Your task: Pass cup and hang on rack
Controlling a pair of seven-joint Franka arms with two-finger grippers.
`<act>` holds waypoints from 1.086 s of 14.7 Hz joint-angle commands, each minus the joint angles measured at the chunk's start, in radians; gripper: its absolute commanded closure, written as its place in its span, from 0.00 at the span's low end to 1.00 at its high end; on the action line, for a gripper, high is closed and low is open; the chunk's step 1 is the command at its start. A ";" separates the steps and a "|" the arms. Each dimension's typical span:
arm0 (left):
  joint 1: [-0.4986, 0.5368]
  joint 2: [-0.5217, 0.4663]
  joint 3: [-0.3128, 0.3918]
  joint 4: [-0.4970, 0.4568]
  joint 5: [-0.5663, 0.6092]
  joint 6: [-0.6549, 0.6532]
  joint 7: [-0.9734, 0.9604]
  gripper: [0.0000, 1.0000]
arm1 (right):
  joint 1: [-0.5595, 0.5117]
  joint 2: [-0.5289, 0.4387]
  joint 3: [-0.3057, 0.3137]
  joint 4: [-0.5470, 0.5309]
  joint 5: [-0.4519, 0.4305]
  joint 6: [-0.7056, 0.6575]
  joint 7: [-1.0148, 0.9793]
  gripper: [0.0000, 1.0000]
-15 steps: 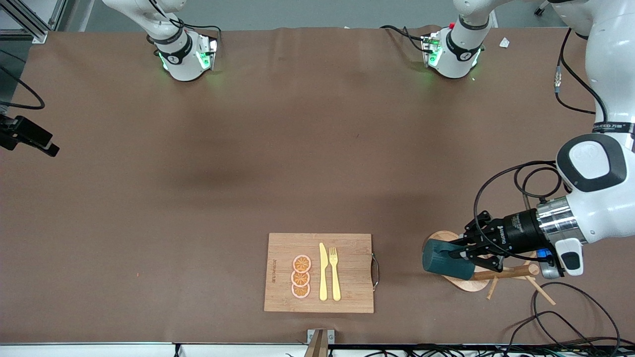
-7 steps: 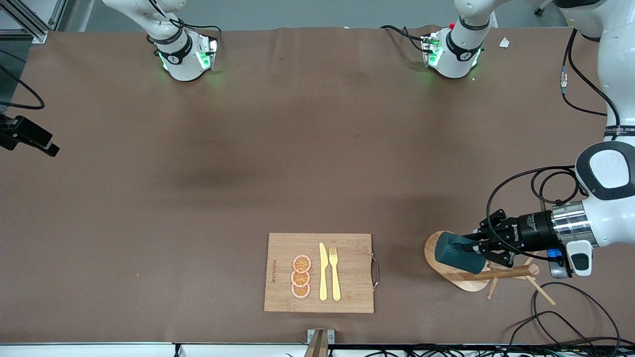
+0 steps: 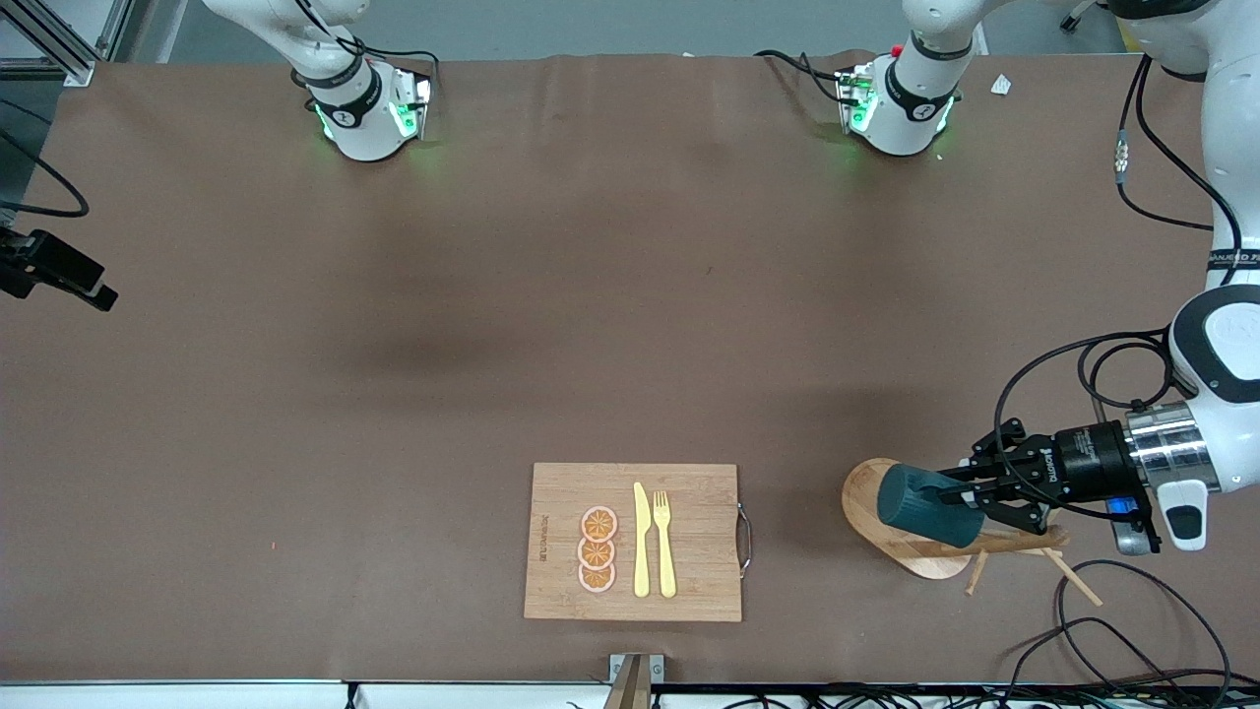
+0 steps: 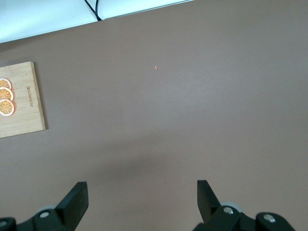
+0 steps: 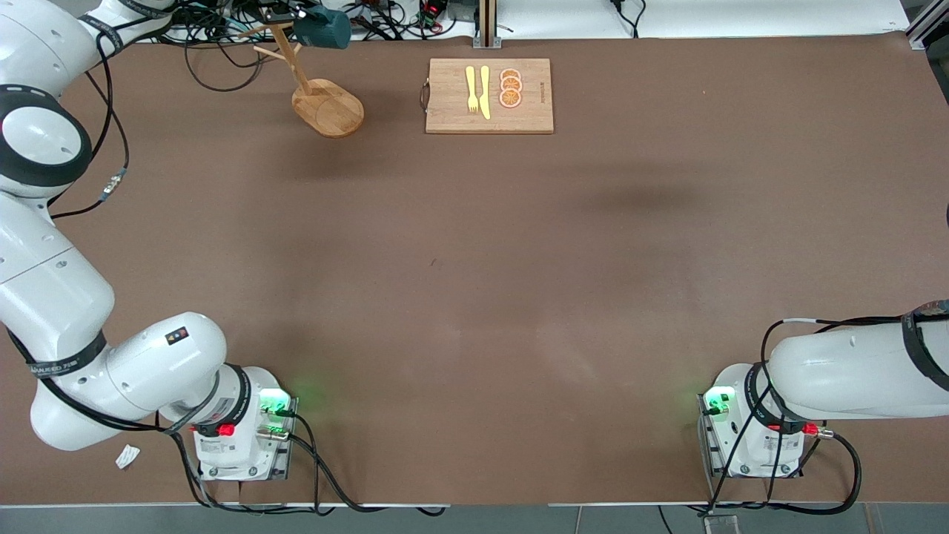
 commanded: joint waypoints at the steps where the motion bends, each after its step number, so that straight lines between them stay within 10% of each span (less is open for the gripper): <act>1: 0.005 -0.002 0.010 0.002 -0.027 -0.002 0.027 0.98 | -0.011 -0.037 0.007 -0.041 0.014 0.012 -0.009 0.00; 16: 0.041 0.015 0.089 0.001 -0.193 0.012 0.144 0.98 | -0.011 -0.037 0.007 -0.041 0.014 0.012 -0.009 0.00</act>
